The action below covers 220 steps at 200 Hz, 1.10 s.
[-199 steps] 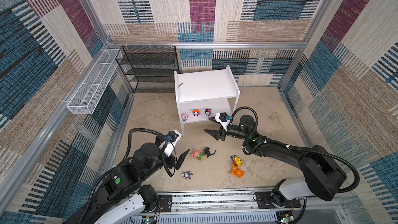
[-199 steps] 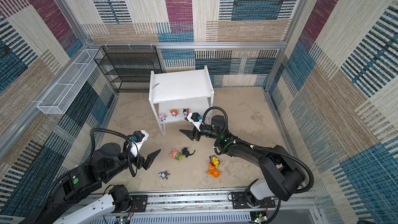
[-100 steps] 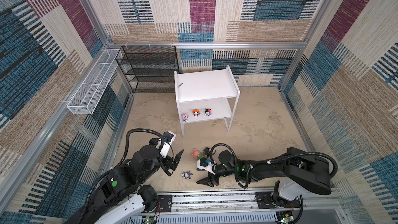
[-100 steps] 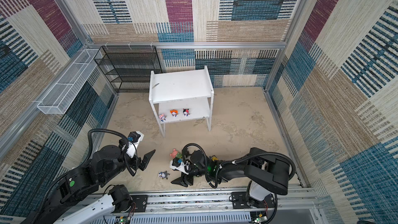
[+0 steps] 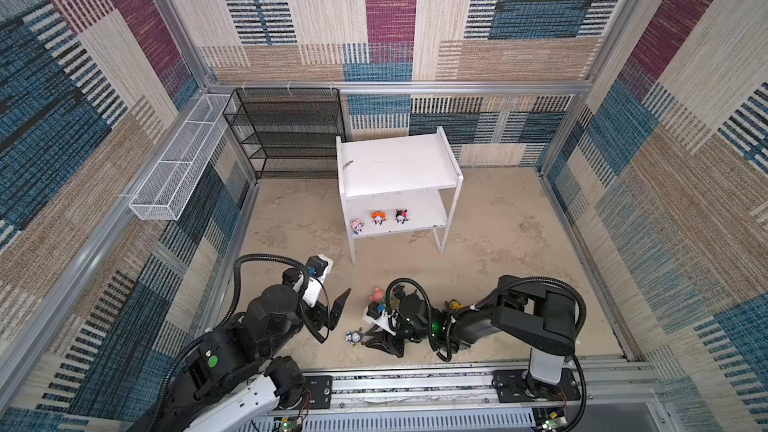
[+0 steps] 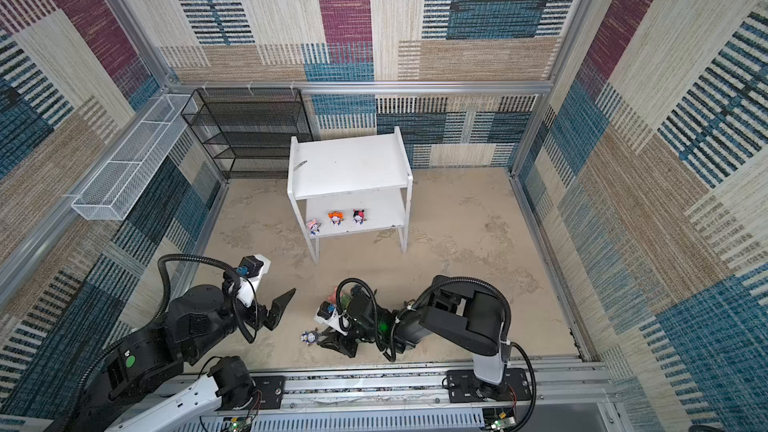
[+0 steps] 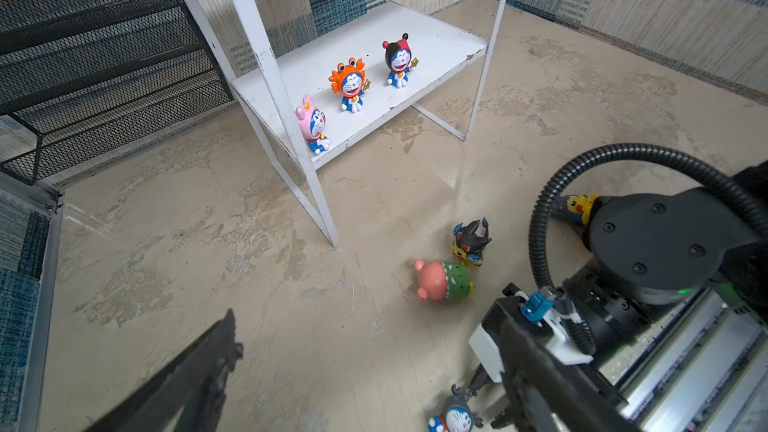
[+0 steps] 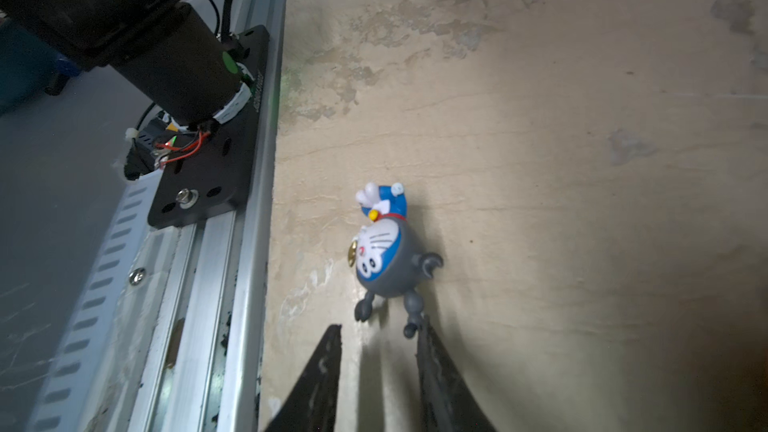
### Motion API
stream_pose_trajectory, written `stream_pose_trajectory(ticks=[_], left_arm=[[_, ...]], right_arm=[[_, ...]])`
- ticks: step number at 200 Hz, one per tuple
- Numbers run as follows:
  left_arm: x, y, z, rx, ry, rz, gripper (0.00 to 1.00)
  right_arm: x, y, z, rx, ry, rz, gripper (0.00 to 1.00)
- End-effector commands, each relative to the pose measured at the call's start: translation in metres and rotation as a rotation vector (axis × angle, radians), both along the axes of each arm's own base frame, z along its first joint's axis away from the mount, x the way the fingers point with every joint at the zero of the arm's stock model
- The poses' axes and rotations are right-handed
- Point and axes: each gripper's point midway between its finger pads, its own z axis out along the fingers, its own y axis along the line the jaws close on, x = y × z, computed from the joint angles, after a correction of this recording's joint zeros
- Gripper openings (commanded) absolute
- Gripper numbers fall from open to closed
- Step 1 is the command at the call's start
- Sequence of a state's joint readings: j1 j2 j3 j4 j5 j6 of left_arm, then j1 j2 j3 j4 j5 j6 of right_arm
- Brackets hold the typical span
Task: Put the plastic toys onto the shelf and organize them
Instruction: 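Withdraw the right gripper from the shelf toward the grey Doraemon near the robot, then lower the right gripper and close it on the grey antenna-hat Doraemon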
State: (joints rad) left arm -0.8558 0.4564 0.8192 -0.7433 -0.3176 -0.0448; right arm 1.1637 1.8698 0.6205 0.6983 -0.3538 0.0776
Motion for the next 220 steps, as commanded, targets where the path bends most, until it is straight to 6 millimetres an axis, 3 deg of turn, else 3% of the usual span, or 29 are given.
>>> stream_pose_trajectory(ticks=[1,89,130,164,190,220], left_arm=[[0.0,0.001,0.004,-0.017,-0.011,0.008,0.99],[-0.003,-0.003,0.006,-0.036,-0.016,-0.025,0.99],[-0.005,-0.001,0.009,-0.049,-0.026,-0.024,0.99],[-0.005,-0.002,0.009,-0.051,-0.029,-0.03,0.99],[-0.005,-0.003,0.009,-0.049,-0.029,-0.034,0.99],[-0.005,-0.001,0.012,-0.056,-0.039,-0.03,0.99]], right_arm=[[0.017,0.003,-0.003,-0.013,-0.024,-0.083,0.29],[0.073,0.027,0.002,-0.019,-0.156,-0.193,0.32],[0.096,0.045,0.023,0.008,-0.194,-0.193,0.35],[0.087,0.031,0.039,-0.006,-0.101,-0.237,0.45],[0.057,0.026,0.037,-0.057,0.012,-0.212,0.54],[0.026,0.027,0.028,-0.114,0.112,-0.192,0.57]])
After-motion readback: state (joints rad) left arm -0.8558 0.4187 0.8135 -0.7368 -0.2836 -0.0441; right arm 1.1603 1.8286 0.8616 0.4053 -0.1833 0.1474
